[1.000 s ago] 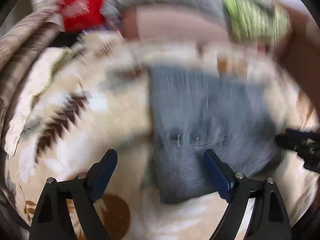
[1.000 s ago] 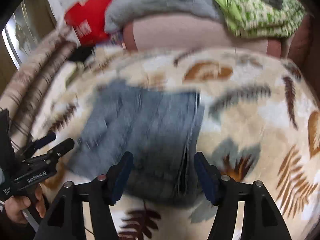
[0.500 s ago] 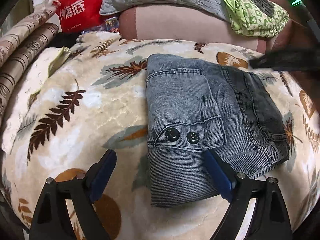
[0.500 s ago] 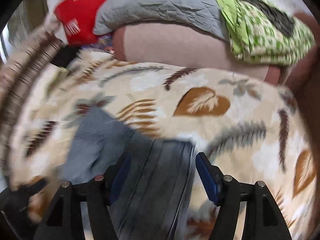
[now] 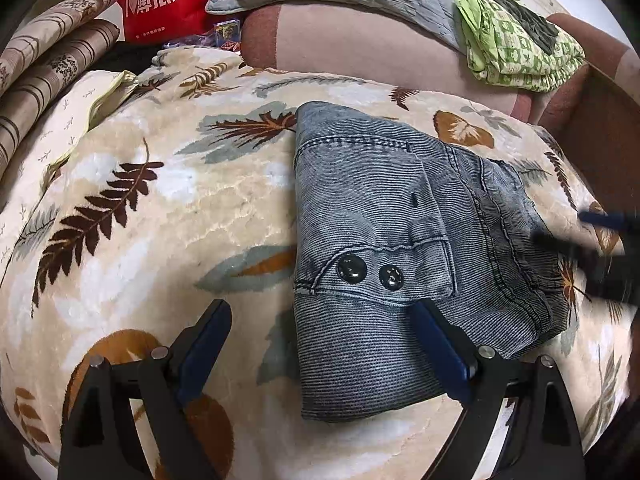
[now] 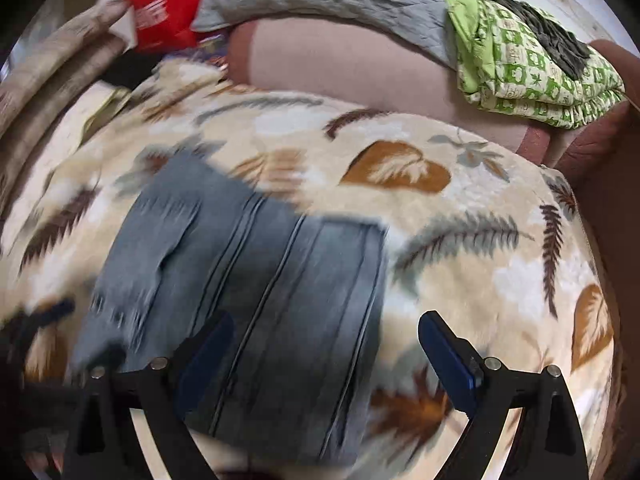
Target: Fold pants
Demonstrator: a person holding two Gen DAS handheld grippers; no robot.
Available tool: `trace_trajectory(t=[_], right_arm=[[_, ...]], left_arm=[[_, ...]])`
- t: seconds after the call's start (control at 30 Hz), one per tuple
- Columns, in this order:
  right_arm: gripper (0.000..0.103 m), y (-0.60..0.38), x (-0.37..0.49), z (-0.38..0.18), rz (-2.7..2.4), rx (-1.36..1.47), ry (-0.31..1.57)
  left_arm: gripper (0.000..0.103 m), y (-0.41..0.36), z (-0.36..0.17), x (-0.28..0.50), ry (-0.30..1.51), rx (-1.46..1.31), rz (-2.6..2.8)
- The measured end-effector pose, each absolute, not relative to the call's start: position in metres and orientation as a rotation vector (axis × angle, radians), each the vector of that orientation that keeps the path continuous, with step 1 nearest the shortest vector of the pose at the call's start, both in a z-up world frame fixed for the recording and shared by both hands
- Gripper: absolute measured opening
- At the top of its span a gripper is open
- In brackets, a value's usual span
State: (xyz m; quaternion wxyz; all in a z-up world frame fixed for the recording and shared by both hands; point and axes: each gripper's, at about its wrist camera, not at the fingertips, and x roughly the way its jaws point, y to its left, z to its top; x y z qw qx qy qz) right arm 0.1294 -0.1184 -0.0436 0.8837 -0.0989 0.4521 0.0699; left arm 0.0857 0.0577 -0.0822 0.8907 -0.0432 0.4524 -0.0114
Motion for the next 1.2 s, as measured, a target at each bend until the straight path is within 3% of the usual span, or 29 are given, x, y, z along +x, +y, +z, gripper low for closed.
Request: trace_trajectory(t=[0.13, 0.3, 0.37, 0.63, 0.77, 1.2], right_arm=[[0.096, -0.108, 0.126, -0.092, 0.159, -0.273, 1.026], [0.097, -0.124, 0.102, -0.043, 0.144, -0.185, 0.932], [0.102, -0.136, 0.077, -0.029, 0.162, -0.133, 0.885], [0.103, -0.165, -0.01, -0.05, 0.201, -0.095, 0.891], [0.103, -0.175, -0.021, -0.041, 0.193, -0.099, 0.849], [0.103, -0.173, -0.032, -0.03, 0.203, -0.104, 0.835]], left_arm=[[0.093, 0.058, -0.082, 0.085, 0.938, -0.095, -0.028], [0.092, 0.058, -0.066, 0.073, 0.938, -0.102, -0.007], [0.093, 0.054, -0.058, 0.06, 0.916, -0.095, -0.007], [0.094, 0.044, -0.044, 0.022, 0.905, -0.115, 0.022], [0.098, 0.033, -0.028, 0.01, 0.863, -0.066, 0.034], [0.099, 0.02, -0.017, -0.002, 0.852, -0.018, 0.015]])
